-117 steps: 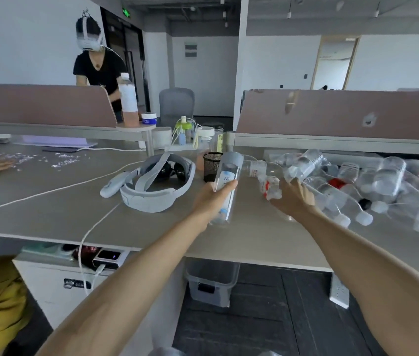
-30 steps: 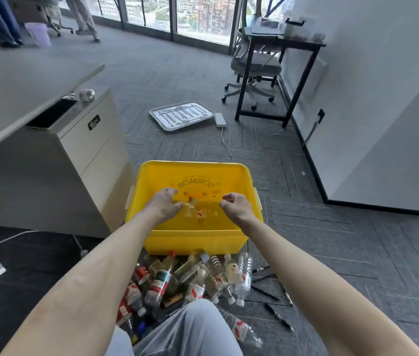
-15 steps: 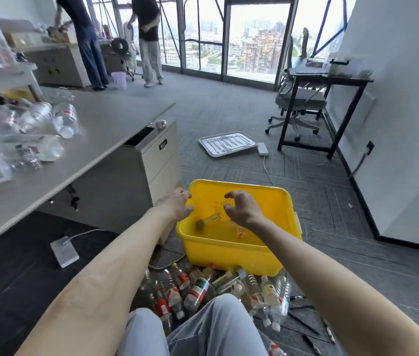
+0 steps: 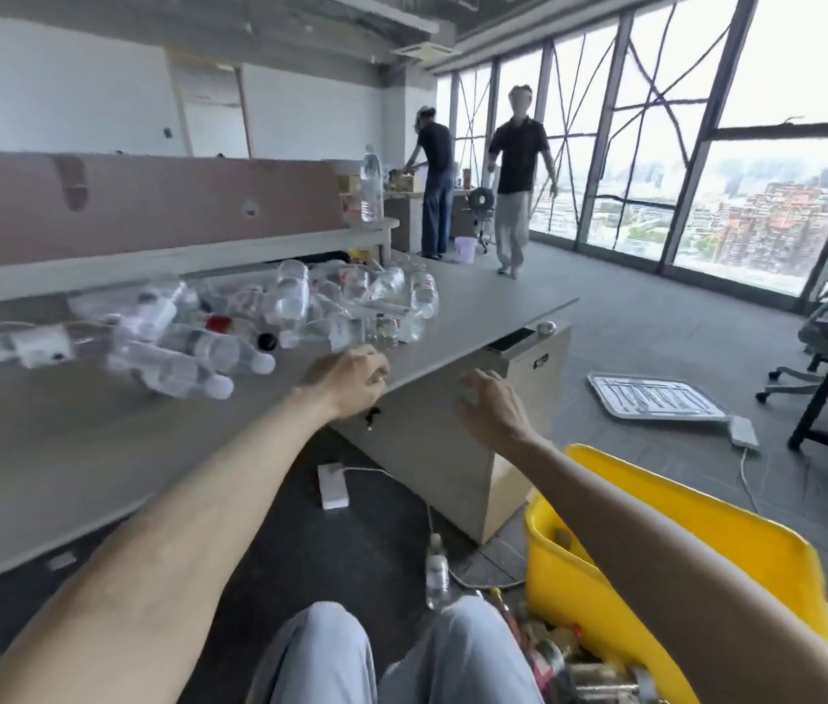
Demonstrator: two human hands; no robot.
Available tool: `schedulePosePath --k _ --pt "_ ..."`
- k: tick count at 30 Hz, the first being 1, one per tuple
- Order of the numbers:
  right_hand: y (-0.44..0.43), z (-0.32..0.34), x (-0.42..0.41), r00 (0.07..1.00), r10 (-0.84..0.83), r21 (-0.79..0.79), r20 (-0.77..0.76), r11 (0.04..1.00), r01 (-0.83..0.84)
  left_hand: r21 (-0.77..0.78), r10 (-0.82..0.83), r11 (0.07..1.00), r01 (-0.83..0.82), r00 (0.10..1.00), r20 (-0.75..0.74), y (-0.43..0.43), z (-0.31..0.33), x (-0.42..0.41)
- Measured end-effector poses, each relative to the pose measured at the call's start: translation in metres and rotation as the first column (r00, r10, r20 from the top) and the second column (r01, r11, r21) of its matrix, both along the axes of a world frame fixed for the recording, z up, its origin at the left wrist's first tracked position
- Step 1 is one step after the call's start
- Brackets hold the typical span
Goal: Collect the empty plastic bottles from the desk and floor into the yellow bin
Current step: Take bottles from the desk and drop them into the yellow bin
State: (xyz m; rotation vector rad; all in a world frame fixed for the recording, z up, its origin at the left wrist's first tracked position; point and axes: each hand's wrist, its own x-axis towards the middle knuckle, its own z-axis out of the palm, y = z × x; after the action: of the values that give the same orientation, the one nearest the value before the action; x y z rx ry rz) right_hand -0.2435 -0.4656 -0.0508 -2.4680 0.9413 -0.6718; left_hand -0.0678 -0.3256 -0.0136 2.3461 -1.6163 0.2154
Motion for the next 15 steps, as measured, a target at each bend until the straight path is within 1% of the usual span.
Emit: schedulePosePath --k 3,4,7,11,15 --pt "0.039 0.017 0.055 0.990 0.136 0.005 0.021 0.991 -0.136 -0.005 0.114 0.994 -0.114 0.992 0.057 0.060 0.011 0.037" --pt "0.052 0.021 0.072 0.984 0.174 0.008 0.029 0.985 -0.174 -0.021 0.163 0.987 -0.162 0.985 0.051 0.081 0.013 0.048" --pt "0.089 0.029 0.125 0.956 0.286 0.006 0.057 0.958 -0.287 -0.083 0.327 0.941 -0.329 0.944 -0.036 0.138 0.014 0.082" --pt "0.133 0.038 0.184 0.911 0.406 -0.020 0.064 0.914 -0.406 -0.119 0.411 0.896 -0.427 0.901 -0.138 0.203 0.010 0.118" --pt "0.157 0.047 0.236 0.884 0.463 -0.049 0.064 0.886 -0.460 -0.136 0.470 0.859 -0.493 0.866 -0.171 0.246 0.009 0.145"
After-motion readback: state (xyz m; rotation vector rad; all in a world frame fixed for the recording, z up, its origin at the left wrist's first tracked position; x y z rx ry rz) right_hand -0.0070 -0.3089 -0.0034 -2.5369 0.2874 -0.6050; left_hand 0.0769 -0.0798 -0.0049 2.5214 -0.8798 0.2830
